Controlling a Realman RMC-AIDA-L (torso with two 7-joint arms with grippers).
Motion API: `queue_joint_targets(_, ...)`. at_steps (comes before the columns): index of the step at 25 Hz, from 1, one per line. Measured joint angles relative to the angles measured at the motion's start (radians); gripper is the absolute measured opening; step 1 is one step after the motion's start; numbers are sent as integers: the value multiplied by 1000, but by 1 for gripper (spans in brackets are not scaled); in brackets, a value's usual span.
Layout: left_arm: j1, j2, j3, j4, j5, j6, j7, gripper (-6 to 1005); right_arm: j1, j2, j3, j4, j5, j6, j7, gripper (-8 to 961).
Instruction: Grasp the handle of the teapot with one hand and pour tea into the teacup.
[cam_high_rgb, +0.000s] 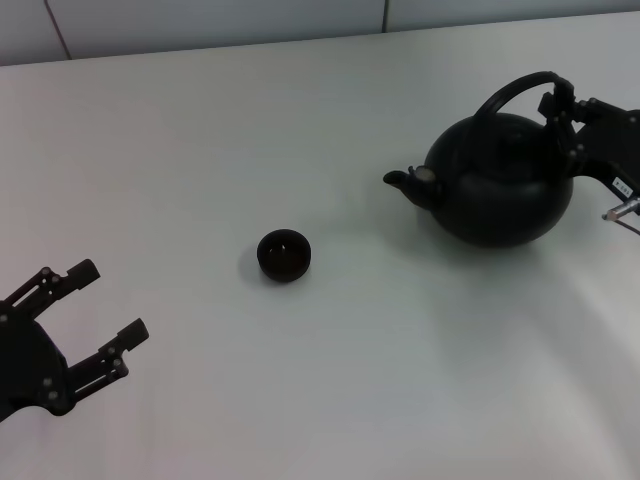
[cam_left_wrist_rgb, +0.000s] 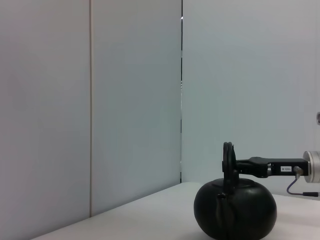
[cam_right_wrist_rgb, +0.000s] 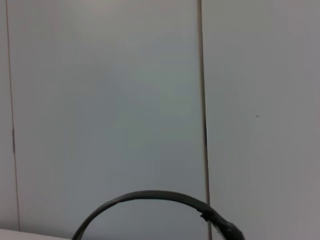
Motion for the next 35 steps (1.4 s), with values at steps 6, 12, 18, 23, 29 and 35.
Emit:
queue_joint_targets(6, 6, 0, -3, 0, 0, 0, 0, 810, -2, -1, -1, 17, -3, 2, -1, 86)
queue_joint_targets(12, 8, 0, -6, 1, 0, 1, 0, 810, -24, -1, -1, 21, -2, -7, -1, 216)
queue_joint_targets(18, 6, 0, -7, 5, 0, 4, -1, 810, -52, -1, 4, 17, 1, -44, -1, 357)
queue_joint_targets(23, 2, 0, -7, 7, 0, 7, -4, 810, -71, -2, 16, 14, 2, -64, -1, 578)
queue_joint_targets(29, -1, 0, -5, 1, 1, 5, 2, 810, -189, -2, 51, 18, 3, -190, -1, 681)
queue_joint_targets(35, -1, 0, -1, 0, 7, -4, 3, 810, -243, -1, 52, 30, 5, -207, -5, 693)
